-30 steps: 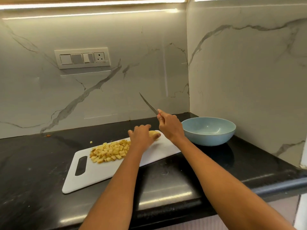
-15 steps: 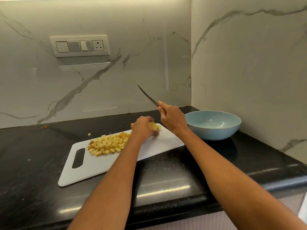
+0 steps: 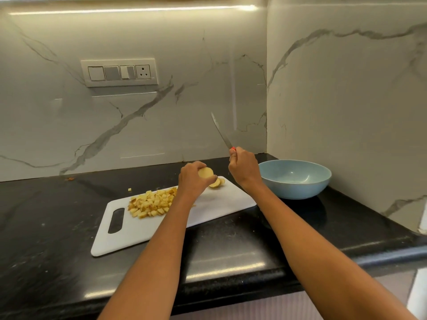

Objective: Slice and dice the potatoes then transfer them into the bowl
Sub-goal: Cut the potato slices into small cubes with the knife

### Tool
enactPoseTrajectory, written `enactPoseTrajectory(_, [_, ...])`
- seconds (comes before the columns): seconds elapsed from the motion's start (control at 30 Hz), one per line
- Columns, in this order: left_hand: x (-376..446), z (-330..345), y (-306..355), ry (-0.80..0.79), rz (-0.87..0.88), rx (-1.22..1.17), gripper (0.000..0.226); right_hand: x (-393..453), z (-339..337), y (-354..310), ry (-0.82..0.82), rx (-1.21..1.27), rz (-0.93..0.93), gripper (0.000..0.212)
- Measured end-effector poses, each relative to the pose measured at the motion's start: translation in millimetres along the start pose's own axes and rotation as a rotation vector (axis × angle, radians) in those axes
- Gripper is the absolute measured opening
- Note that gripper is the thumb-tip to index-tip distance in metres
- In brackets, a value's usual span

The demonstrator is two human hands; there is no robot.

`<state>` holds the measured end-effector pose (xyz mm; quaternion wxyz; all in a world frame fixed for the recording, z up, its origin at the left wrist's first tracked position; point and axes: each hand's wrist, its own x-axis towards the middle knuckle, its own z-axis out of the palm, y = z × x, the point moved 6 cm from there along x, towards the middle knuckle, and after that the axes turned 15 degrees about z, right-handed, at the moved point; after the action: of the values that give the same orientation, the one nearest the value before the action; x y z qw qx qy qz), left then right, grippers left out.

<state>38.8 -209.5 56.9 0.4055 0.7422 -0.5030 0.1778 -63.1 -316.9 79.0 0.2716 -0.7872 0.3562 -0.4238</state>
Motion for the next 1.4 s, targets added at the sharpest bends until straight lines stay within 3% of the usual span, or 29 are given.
enactPoseTrajectory(0.17, [-20.5, -0.3, 20.4, -0.072, 0.022, 0.011, 0.050, -10.4, -8.9, -0.1, -0.074, 0.032, 0.044, 0.031])
enactPoseTrajectory(0.37, [-54.1, -3.8, 31.2, -0.215, -0.029, 0.127, 0.061, -31.3, -4.2, -2.5, -0.173, -0.103, 0.027, 0.034])
enactPoseTrajectory(0.5, [-72.5, -7.6, 34.1, -0.211, -0.033, 0.153, 0.070, -51.6, -2.0, -1.7, -0.200, -0.209, 0.052, 0.033])
enactPoseTrajectory(0.67, [-83.3, -5.4, 33.7, -0.223, -0.046, 0.110, 0.052, -72.9, -12.7, 5.0, -0.192, -0.329, 0.143, 0.040])
enactPoseTrajectory(0.87, [-84.7, -8.7, 27.6, -0.228, -0.109, 0.082, 0.047, -100.5, -23.1, 9.7, -0.200, -0.525, 0.186, 0.030])
enactPoseTrajectory(1.07, [-85.5, -12.1, 26.2, -0.204, -0.169, 0.056, 0.048, -131.1, -30.0, -0.3, -0.207, -0.717, 0.014, 0.030])
enactPoseTrajectory(1.13, [-84.7, -13.9, 27.6, -0.193, -0.171, 0.044, 0.037, -133.8, -30.8, -2.0, -0.201, -0.721, -0.002, 0.030])
enactPoseTrajectory(1.3, [-83.6, -12.0, 28.5, -0.206, -0.169, 0.015, 0.046, -133.4, -29.0, -4.2, -0.212, -0.720, 0.008, 0.028])
enactPoseTrajectory(1.37, [-83.2, -10.5, 29.7, -0.212, -0.174, 0.007, 0.034, -132.8, -29.2, -3.9, -0.210, -0.720, 0.014, 0.028])
enactPoseTrajectory(1.4, [-83.0, -10.6, 29.8, -0.220, -0.171, 0.016, 0.017, -132.8, -28.8, -4.0, -0.210, -0.722, 0.013, 0.029])
